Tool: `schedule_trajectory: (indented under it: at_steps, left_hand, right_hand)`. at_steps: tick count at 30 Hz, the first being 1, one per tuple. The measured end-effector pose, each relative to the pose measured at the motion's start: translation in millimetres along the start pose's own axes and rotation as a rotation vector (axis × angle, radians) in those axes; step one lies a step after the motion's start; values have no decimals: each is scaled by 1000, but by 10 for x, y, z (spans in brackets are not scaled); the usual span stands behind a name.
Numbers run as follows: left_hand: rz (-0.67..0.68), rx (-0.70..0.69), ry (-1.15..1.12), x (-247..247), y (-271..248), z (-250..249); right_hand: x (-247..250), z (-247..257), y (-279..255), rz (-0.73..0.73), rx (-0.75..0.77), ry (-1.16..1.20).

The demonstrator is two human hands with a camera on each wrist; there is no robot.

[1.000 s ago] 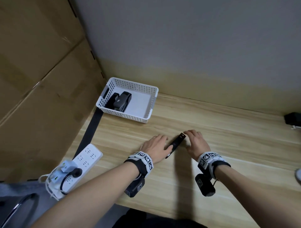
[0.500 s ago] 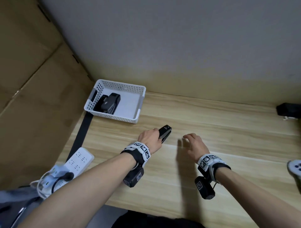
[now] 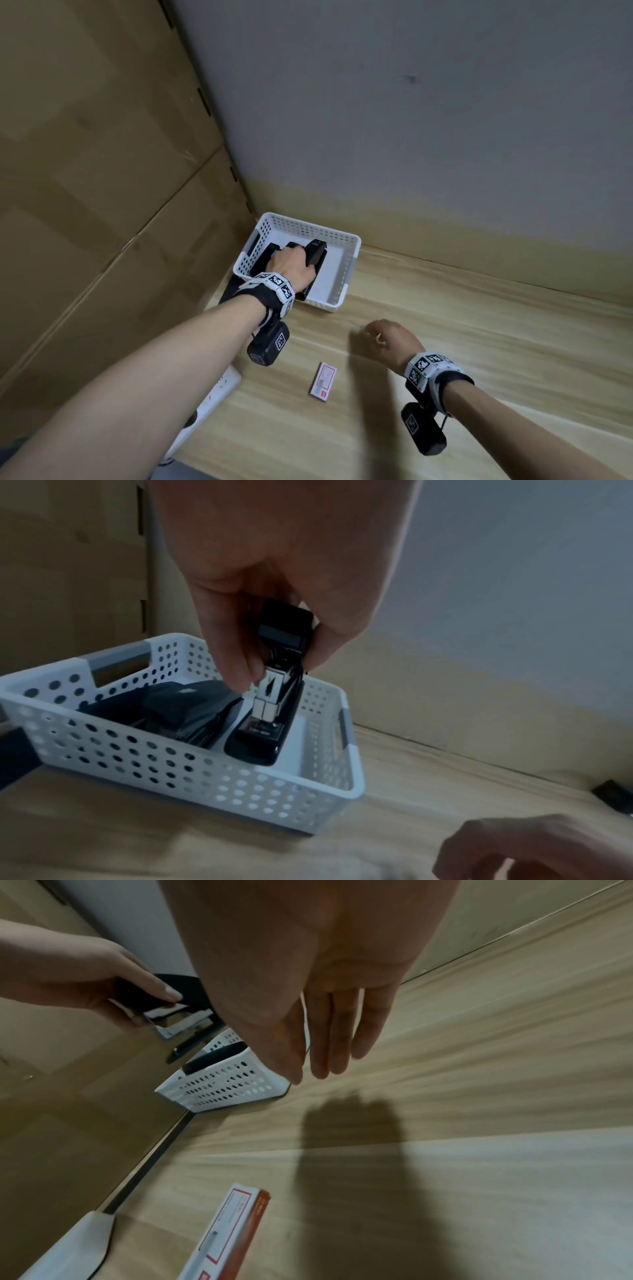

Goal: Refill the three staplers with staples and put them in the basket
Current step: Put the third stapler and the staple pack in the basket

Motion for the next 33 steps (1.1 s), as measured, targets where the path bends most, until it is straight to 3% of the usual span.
schedule_trajectory:
  at_steps: [9, 15, 22, 26, 30, 33]
  left_hand:
    - [79, -40, 45, -369, 673, 58]
    - [150, -71, 68, -585, 775, 77]
    - [127, -56, 68, -742, 670, 156]
    - [110, -50, 47, -732, 604, 193]
    - [126, -28, 24, -720, 533, 256]
    - [153, -40, -4, -715, 485, 269]
  right_hand:
    - [-537, 498, 180, 267, 135, -10]
    - [-809, 710, 250, 324, 286, -30]
    - [-926, 778, 260, 260, 373, -75]
    - [-866, 688, 252, 235, 318, -50]
    - [-471, 572, 299, 127, 222, 17]
    - [-6, 515, 382, -33, 179, 67]
Point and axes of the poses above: each hand's wrist, its own y-axis towards the middle knuckle, its own x-axis out of the back of the hand, z = x × y, the point moved 10 cm from there along y, towards the middle knuckle
